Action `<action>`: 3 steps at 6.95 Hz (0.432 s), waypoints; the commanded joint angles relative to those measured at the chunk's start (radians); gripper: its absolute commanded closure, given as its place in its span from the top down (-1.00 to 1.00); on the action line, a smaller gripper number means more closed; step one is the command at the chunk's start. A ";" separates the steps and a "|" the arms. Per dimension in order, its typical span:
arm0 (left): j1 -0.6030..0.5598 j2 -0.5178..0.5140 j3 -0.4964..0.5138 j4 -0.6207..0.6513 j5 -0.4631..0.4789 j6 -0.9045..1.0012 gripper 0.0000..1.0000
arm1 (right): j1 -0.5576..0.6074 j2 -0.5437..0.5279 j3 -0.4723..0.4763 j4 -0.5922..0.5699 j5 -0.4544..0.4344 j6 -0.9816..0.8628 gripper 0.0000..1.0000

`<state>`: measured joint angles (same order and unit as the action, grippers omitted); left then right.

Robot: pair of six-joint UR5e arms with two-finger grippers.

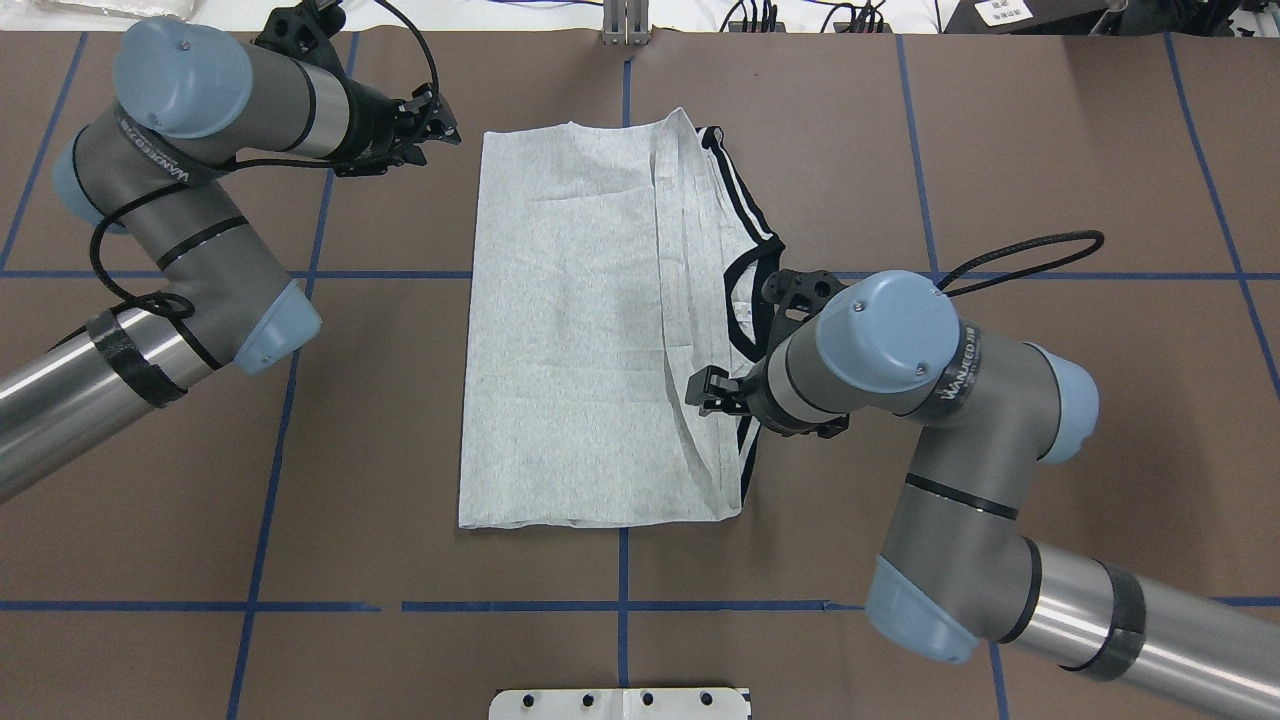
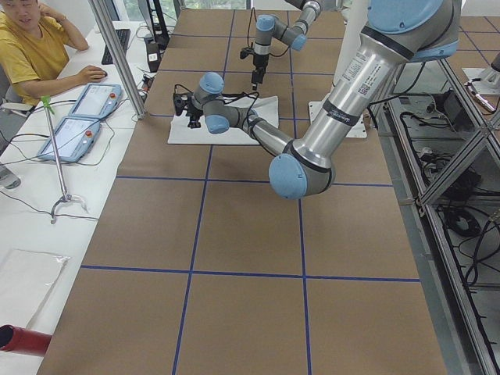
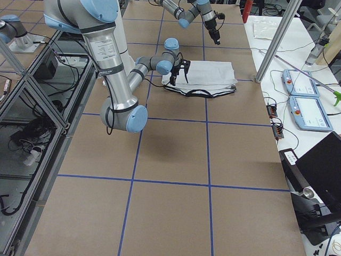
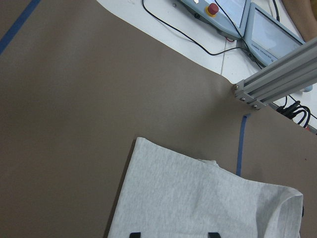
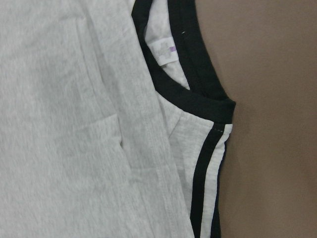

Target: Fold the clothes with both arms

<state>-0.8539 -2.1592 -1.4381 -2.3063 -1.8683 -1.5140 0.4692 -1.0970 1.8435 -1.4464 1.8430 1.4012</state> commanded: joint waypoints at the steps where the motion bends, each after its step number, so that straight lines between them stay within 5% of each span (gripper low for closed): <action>1: 0.004 0.019 -0.008 -0.001 0.000 -0.002 0.10 | -0.047 0.116 -0.056 -0.182 -0.074 -0.267 1.00; 3: 0.009 0.019 -0.009 -0.001 -0.002 -0.005 0.15 | -0.073 0.123 -0.116 -0.181 -0.141 -0.359 1.00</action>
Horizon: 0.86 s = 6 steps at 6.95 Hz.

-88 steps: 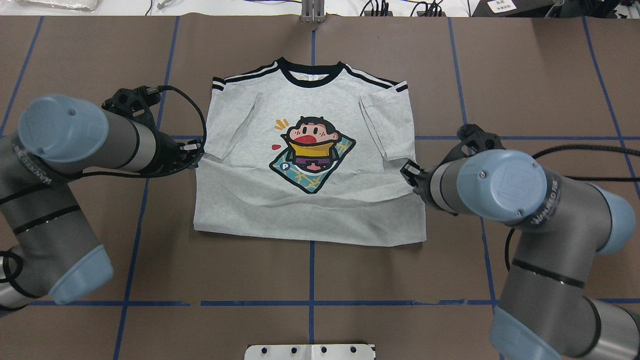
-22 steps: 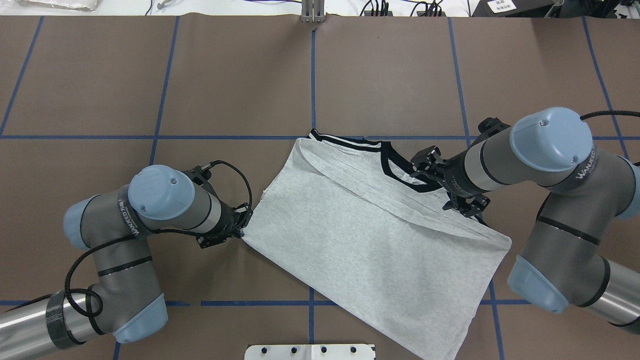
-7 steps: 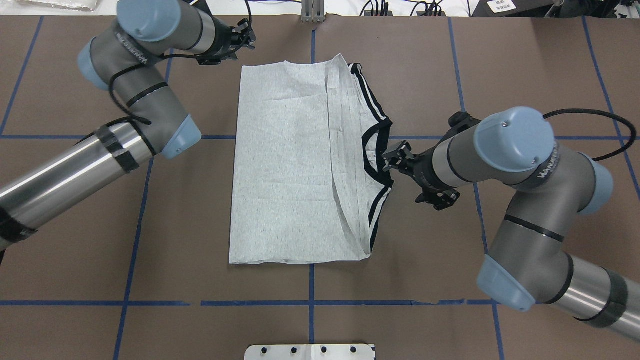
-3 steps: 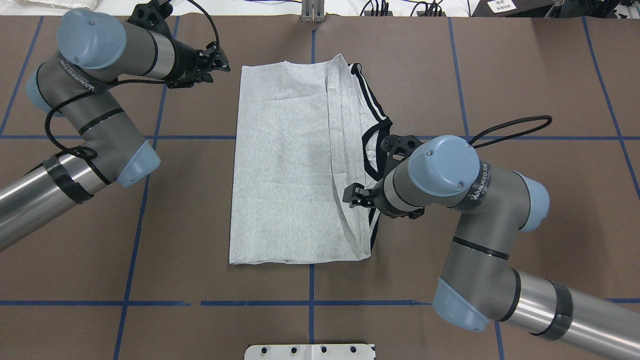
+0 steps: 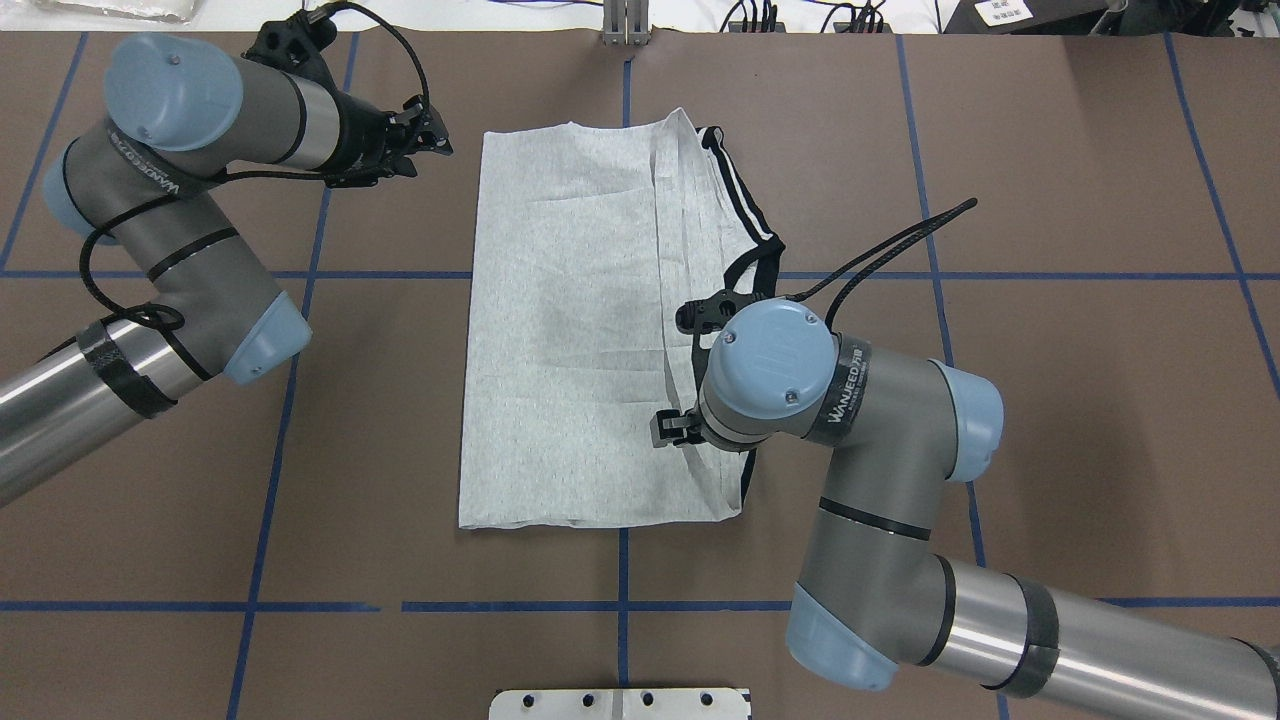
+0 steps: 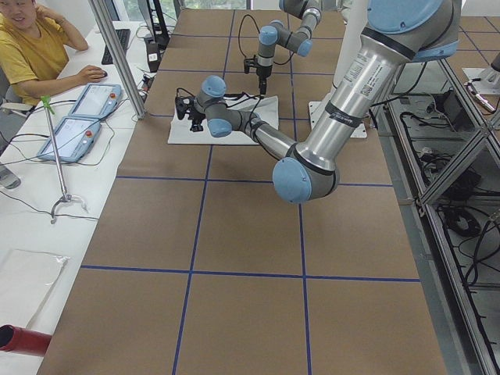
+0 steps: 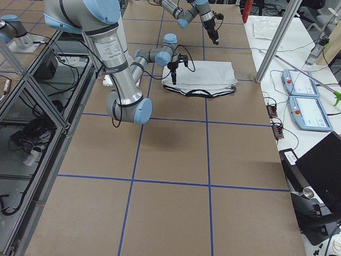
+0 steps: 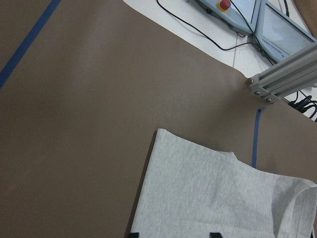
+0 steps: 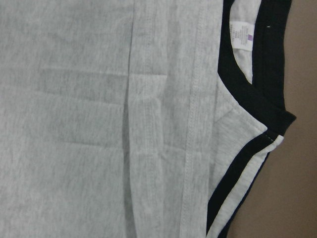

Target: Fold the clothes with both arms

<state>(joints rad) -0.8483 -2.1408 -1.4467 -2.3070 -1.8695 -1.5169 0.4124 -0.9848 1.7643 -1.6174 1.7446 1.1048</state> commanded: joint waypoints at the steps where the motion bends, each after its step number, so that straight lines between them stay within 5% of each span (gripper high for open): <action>1: 0.003 0.001 0.000 0.000 0.000 -0.002 0.16 | -0.017 0.009 -0.046 -0.012 -0.046 -0.107 1.00; 6: 0.003 0.001 -0.004 -0.002 0.000 -0.029 0.16 | 0.132 -0.064 -0.048 -0.076 -0.001 -0.400 1.00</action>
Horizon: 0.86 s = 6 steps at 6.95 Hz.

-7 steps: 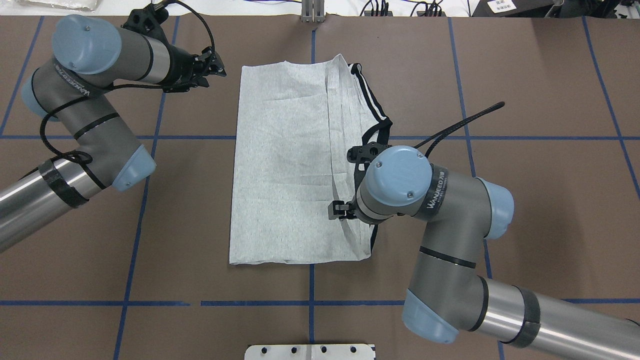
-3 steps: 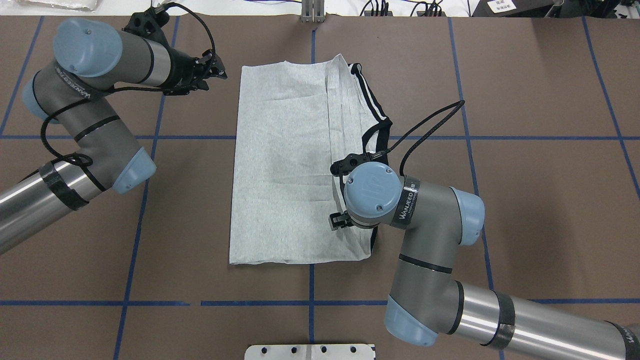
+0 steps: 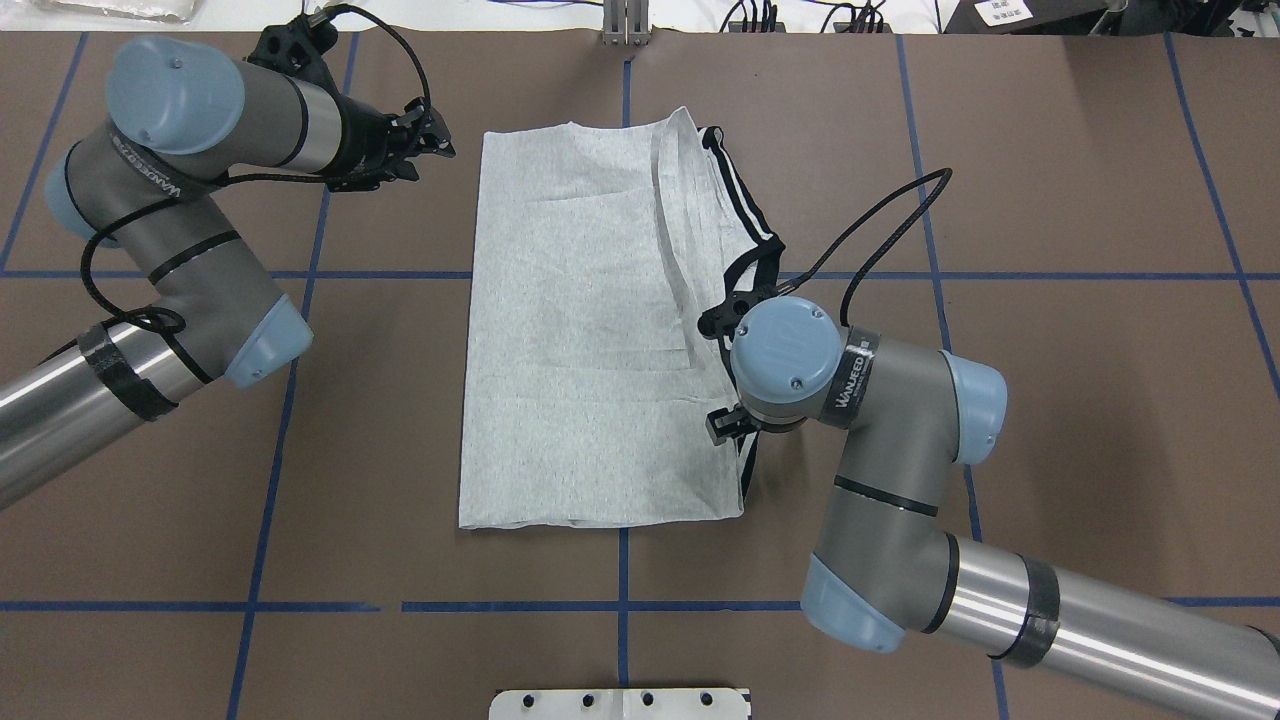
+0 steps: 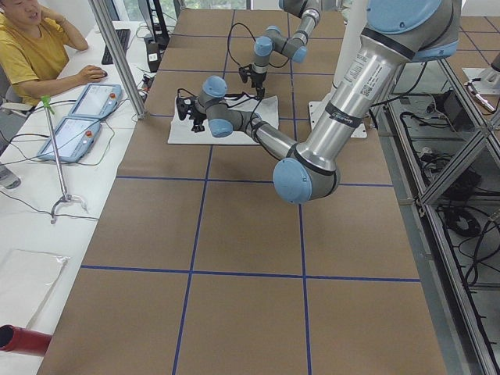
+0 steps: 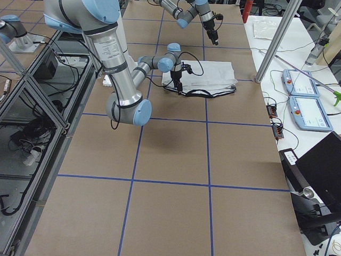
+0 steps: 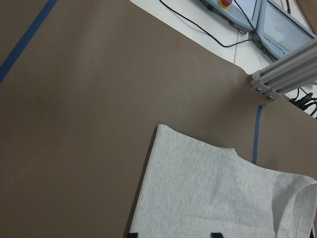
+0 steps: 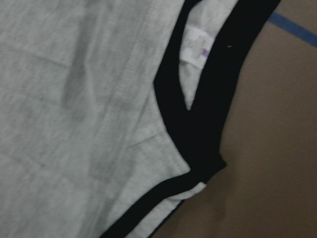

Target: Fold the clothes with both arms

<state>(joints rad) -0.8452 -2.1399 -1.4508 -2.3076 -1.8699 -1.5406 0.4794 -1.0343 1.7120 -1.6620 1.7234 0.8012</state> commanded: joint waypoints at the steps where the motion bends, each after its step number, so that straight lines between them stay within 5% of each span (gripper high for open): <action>1: 0.000 0.000 -0.005 0.000 0.000 -0.007 0.17 | 0.080 -0.065 0.038 -0.033 0.019 -0.131 1.00; 4: 0.000 0.030 -0.043 0.000 0.000 -0.007 0.18 | 0.103 0.021 0.038 -0.035 0.041 -0.074 1.00; 6: 0.002 0.093 -0.120 0.002 -0.002 -0.007 0.18 | 0.102 0.200 -0.126 -0.013 0.039 -0.008 1.00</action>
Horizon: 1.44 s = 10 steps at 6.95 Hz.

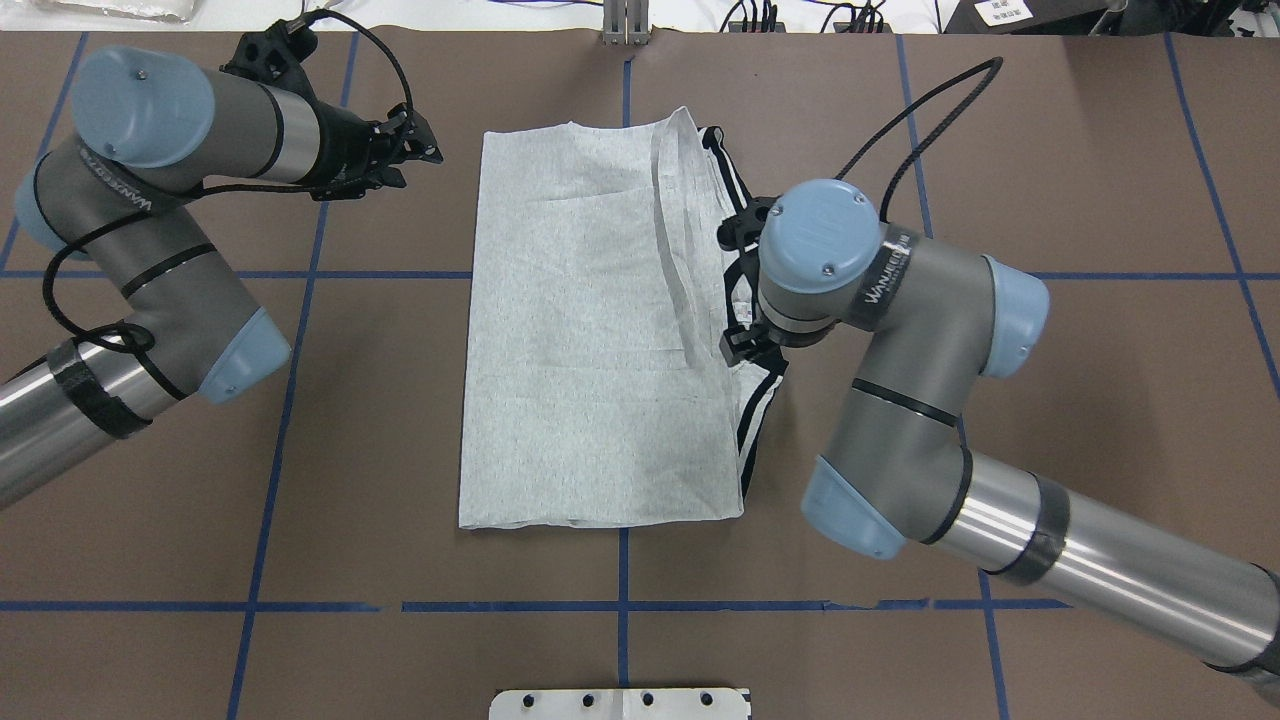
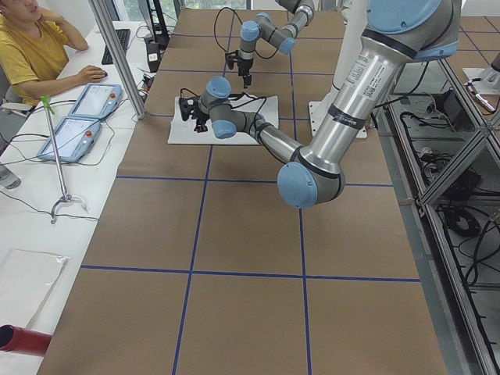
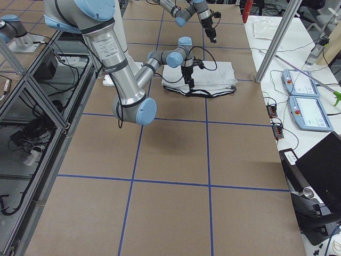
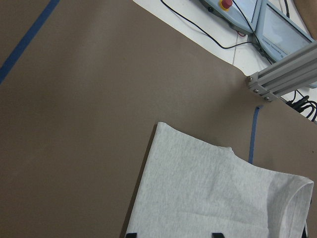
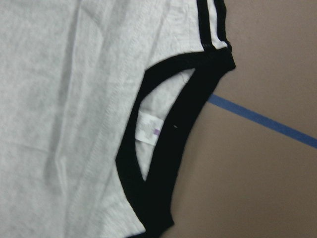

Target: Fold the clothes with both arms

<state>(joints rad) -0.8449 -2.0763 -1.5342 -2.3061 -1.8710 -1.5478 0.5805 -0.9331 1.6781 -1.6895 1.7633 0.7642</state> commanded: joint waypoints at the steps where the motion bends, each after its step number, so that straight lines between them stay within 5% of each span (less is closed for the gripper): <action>1: 0.001 0.038 -0.046 0.002 -0.001 -0.003 0.18 | -0.001 0.140 -0.218 0.154 -0.007 0.052 1.00; 2: 0.003 0.045 -0.050 0.002 -0.004 -0.009 0.18 | 0.002 0.187 -0.333 0.245 -0.007 0.087 1.00; 6: 0.003 0.047 -0.053 0.002 -0.016 -0.021 0.19 | 0.077 0.200 -0.476 0.252 -0.027 0.016 1.00; 8: 0.003 0.045 -0.057 0.001 -0.045 -0.023 0.19 | 0.169 0.160 -0.492 0.254 -0.012 -0.072 1.00; 10: 0.003 0.045 -0.081 0.017 -0.063 -0.025 0.18 | 0.173 0.168 -0.425 0.243 0.100 0.040 1.00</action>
<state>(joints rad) -0.8422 -2.0308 -1.5986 -2.3008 -1.9182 -1.5718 0.7463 -0.7622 1.2120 -1.4419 1.7985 0.7290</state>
